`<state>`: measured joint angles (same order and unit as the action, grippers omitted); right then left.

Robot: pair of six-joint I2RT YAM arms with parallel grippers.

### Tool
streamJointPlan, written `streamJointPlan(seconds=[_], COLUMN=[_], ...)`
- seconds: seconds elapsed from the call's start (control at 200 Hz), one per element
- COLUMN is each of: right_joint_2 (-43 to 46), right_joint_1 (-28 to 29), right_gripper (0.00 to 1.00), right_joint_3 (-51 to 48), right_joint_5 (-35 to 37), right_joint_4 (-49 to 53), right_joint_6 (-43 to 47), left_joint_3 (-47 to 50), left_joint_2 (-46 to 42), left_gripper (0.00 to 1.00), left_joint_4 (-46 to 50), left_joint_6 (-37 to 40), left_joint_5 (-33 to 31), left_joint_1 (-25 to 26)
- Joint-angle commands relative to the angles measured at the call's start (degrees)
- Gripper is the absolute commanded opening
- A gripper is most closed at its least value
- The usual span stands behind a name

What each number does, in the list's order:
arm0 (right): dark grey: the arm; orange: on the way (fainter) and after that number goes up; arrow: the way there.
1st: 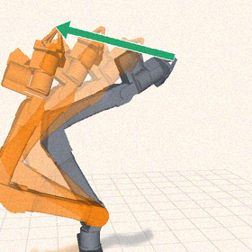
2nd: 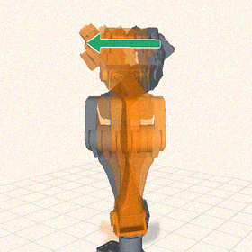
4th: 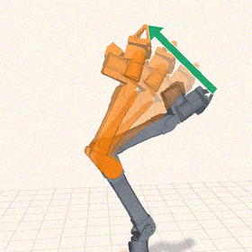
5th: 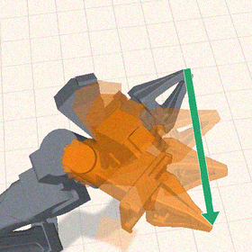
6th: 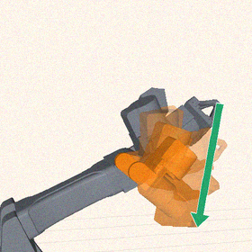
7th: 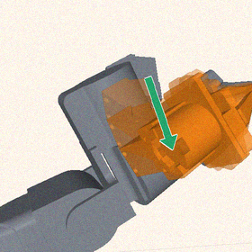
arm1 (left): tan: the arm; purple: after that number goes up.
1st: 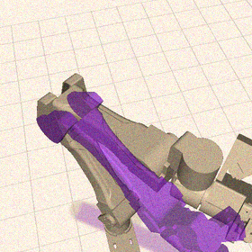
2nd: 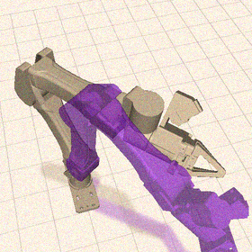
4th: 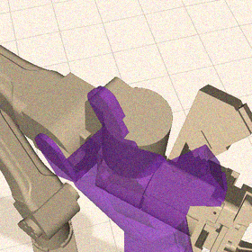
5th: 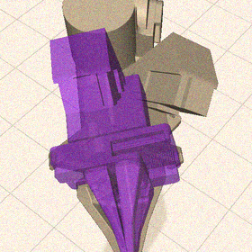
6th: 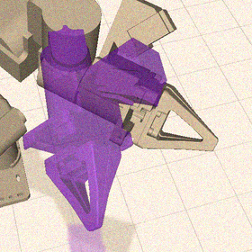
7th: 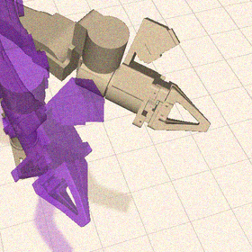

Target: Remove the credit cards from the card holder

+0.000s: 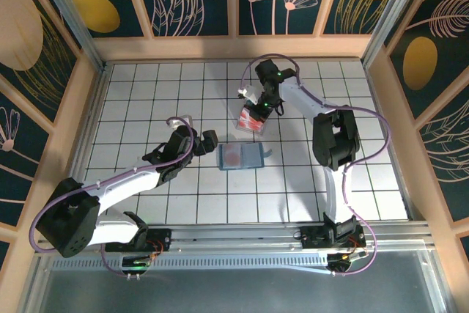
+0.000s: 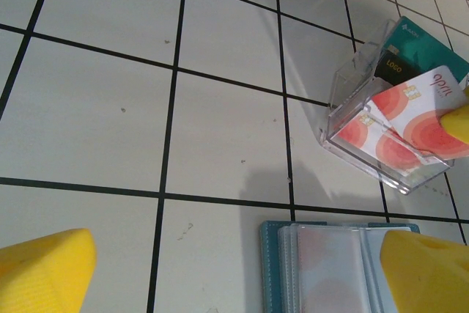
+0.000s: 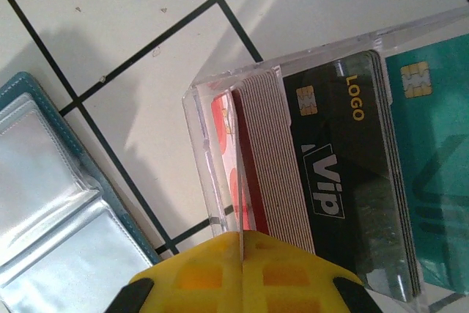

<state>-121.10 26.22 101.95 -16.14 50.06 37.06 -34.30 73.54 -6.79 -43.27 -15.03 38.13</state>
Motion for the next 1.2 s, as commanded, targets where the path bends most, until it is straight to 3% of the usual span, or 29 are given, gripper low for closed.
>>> streamJointPlan(seconds=[0.0, 0.245, 0.46, 0.571, 0.736, 0.941, 1.196], right_joint_2=[-1.7, -2.4, -1.3, -0.2, 2.2, 10.0, 24.9], right_joint_1=[-0.2, 0.1, -0.1, -0.2, -0.2, 0.3, 4.4], right_gripper=[0.00, 0.00, 0.20, 0.25, 0.24, 0.24, 0.29], right_joint_3=[1.4, 2.2, 3.0, 3.0, 2.0, -4.3, -21.1], right_joint_5=[0.2, 0.6, 0.8, 0.8, 1.2, 5.3, 15.3], right_joint_4=[3.2, 3.2, 2.9, 2.4, 1.0, -6.3, -20.8], right_joint_6=[0.6, 0.0, -1.3, -2.0, -3.8, -11.5, -28.5], left_joint_3=[-1.5, -1.7, -1.9, -2.0, -2.2, -2.0, -0.3], left_joint_2=[-0.2, 0.1, 0.0, -0.1, -0.1, -0.5, -2.3], left_gripper=[0.99, 0.99, 0.99, 0.99, 0.99, 0.99, 0.99], left_joint_4=[0.8, 0.9, 1.0, 1.0, 1.2, 1.0, 0.2], left_joint_6=[0.7, 0.8, 0.8, 0.6, 0.3, -0.9, -2.6], left_joint_5=[-0.7, -0.9, -0.8, -0.7, -0.9, -1.8, -4.5], left_joint_1=[-0.3, -0.4, -0.4, -0.4, -0.4, -0.4, -0.4])
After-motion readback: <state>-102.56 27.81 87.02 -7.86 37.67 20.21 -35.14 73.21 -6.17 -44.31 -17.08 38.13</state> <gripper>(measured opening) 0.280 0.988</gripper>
